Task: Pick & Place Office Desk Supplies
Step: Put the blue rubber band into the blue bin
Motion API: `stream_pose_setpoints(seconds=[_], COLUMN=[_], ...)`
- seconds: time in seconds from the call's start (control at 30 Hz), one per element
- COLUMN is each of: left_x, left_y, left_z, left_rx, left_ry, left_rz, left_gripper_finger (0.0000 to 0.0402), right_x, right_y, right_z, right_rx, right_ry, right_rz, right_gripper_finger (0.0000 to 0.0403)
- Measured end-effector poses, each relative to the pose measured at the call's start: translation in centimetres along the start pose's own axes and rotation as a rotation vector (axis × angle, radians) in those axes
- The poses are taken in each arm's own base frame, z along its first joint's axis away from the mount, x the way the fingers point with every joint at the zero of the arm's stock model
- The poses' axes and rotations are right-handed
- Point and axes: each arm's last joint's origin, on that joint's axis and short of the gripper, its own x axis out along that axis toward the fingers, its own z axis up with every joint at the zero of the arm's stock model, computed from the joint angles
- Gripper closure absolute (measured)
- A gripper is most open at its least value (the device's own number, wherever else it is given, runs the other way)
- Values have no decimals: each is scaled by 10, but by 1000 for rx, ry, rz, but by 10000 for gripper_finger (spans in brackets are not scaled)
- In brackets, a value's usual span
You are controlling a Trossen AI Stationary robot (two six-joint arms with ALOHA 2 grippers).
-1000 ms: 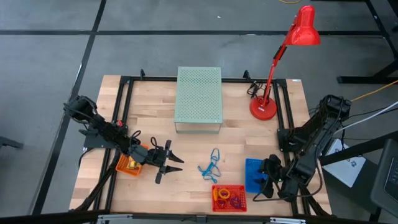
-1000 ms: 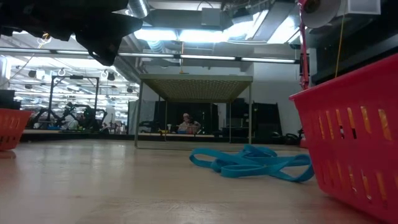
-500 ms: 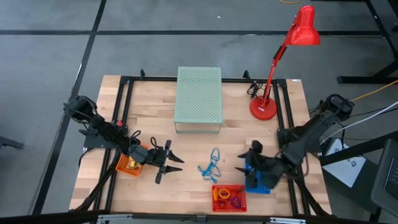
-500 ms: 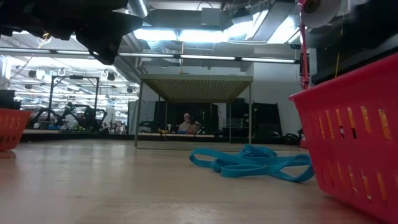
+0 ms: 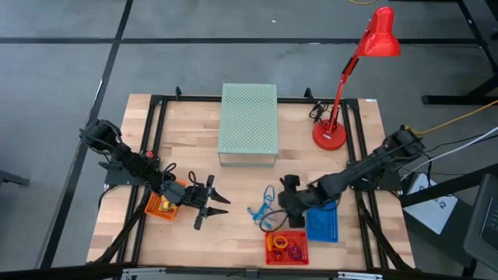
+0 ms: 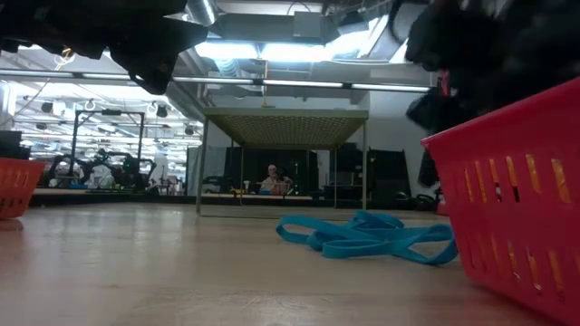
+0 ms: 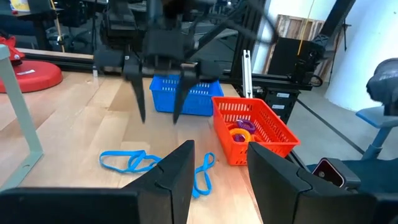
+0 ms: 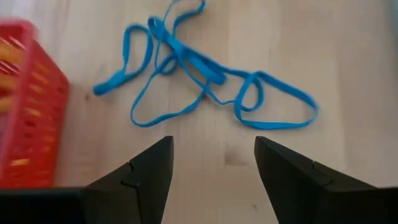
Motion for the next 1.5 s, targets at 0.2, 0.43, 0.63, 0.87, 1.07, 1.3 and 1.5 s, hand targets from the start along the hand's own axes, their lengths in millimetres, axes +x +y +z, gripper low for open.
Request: stream_pose_setpoints(seconds=[0.2, 0.43, 0.63, 0.87, 1.07, 1.3, 1.5], left_x=[0, 0, 0, 0, 0, 0, 0], left_y=[0, 0, 0, 0, 0, 0, 0], left_z=[0, 0, -1, -1, -1, -1, -1], left_rx=[1, 2, 1, -7, -16, -16, -16], left_ry=[2, 5, 5, 6, 8, 8, 8], left_rz=[1, 1, 1, -1, -8, -8, -8], left_gripper_finger=[258, 258, 258, 258, 258, 258, 258], right_x=[25, 30, 32, 37, 53, 55, 55], right_y=[-10, -22, -32, -32, -31, -31, -31], right_z=[-2, 7, 11, 8, 2, 3, 4], right_rx=[-39, -58, -37, -29, -28, -34, -41], right_ry=[42, -5, -3, 22, 55, 35, 30], right_rz=[-18, 19, 51, 66, 51, 38, 41], right_gripper_finger=[175, 175, 188, 208, 211, 234, 344])
